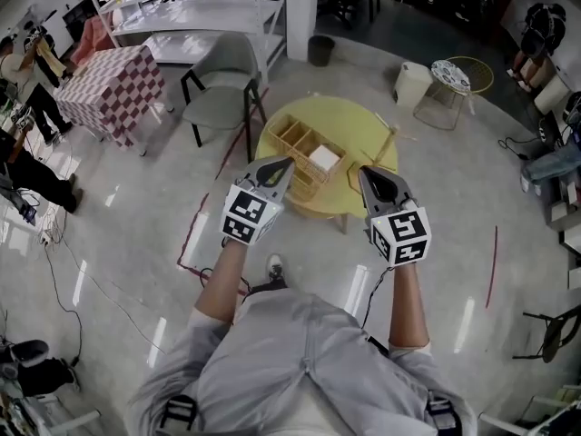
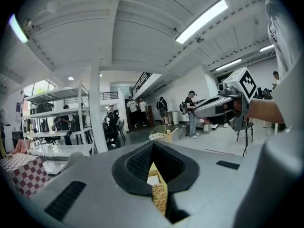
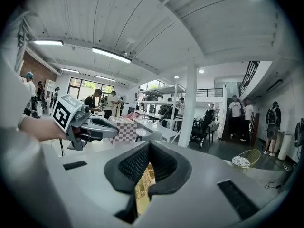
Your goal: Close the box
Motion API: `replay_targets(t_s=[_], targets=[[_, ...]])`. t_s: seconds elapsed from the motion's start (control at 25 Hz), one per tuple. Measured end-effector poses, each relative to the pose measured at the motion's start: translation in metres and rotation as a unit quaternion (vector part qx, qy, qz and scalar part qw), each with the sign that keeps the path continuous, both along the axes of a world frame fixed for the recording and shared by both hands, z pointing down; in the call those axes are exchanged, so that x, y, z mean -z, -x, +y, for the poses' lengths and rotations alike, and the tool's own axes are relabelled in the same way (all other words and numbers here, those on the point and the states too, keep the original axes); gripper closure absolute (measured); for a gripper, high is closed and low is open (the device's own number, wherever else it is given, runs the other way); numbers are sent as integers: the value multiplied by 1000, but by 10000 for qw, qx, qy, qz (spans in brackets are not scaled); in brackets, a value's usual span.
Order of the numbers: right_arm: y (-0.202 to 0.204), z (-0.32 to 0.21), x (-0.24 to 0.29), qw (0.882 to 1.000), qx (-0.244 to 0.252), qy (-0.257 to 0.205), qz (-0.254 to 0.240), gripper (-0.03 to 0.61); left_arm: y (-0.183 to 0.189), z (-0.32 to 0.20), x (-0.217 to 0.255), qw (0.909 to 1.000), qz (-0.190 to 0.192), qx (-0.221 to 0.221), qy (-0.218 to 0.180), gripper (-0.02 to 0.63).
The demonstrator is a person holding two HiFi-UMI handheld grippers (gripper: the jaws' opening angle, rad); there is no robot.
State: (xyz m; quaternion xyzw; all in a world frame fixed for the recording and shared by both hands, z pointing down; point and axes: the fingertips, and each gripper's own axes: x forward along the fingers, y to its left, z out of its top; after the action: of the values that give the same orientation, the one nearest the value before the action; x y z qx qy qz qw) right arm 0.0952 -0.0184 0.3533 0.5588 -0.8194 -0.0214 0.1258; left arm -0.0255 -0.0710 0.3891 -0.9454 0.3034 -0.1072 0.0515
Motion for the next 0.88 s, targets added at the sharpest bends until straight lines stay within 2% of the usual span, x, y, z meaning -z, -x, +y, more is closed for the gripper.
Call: replay_targets(t_s=[0.12,0.48,0.88], targets=[[2,-28,-5,10000,-71,5,40,555,-1,-30,-7,9999,-25,-93,72,586],[16,-111,-35,9988,-122,462,-121,555,6,-112,-34,9988,-161,-271,371,584],[13,-187,-89,9930,-243,1133,-226,555,0,-181,-92,9936,-312,-391,1013,584]])
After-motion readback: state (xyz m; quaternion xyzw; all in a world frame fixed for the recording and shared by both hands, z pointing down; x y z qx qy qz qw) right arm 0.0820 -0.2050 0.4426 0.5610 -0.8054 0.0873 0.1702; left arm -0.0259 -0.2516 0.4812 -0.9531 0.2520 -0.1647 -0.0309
